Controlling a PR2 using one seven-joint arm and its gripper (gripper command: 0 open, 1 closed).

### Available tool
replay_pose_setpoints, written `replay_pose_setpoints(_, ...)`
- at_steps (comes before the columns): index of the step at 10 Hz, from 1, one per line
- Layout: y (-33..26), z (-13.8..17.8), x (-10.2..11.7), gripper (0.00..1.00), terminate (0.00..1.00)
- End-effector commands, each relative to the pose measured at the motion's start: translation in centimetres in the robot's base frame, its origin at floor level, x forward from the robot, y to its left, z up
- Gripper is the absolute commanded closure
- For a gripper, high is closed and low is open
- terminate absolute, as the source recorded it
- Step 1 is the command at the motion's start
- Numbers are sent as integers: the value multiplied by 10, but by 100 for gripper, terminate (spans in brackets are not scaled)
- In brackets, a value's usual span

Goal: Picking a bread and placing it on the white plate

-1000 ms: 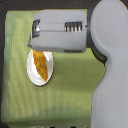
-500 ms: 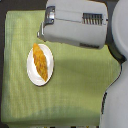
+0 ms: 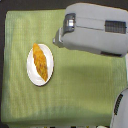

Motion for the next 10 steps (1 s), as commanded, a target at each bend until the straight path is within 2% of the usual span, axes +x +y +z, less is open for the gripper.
replay_pose_setpoints(1, -112, 3, -26, 0, 0)
replay_pose_setpoints(9, -188, -22, -14, 0, 0)
replay_pose_setpoints(10, -192, -24, -14, 0, 100)
